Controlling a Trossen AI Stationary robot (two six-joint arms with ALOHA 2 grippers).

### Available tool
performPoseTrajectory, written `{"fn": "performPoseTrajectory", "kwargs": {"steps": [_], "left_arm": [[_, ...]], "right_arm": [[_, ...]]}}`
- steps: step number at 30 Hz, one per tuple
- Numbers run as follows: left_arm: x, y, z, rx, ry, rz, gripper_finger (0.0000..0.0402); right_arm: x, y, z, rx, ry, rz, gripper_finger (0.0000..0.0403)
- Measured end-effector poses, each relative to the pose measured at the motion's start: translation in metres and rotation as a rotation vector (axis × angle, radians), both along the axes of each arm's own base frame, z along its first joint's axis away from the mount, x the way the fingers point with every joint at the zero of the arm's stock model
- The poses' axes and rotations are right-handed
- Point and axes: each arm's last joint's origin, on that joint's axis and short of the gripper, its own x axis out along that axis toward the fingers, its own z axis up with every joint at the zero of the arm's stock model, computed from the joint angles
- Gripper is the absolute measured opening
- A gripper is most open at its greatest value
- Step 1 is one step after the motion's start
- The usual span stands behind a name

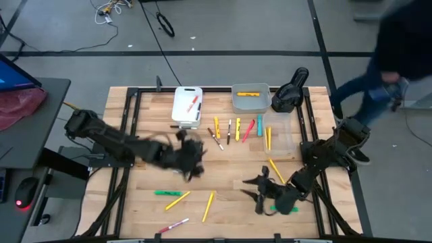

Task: Pick & Place Markers
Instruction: Put the yellow pen into the transparent bin

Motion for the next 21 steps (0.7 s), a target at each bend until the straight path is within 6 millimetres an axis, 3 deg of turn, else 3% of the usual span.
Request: {"fn": "performPoseTrajectory", "kwargs": {"steps": [4,10,17,21], "left_arm": [[-0.015,-0.041,-0.015,-0.025,-0.052,-0.06,0.0154],[-0.039,-0.077,-0.042,-0.208,-0.01,-0.162,0.0154],[-0.056,-0.108,-0.071,-0.336,0.138,-0.29,0.0154],[-0.057,-0.118,-0.09,-0.354,0.178,-0.274,0.0163]], "right_arm": [[-0.012,0.004,0.033,-0.01,-0.092,0.072,0.0166],[-0.031,-0.001,0.067,-0.008,-0.151,0.132,0.0156],[-0.034,-0.003,0.071,-0.022,-0.146,0.139,0.0132],[-0.031,-0.003,0.067,-0.038,-0.131,0.135,0.0119]]}}
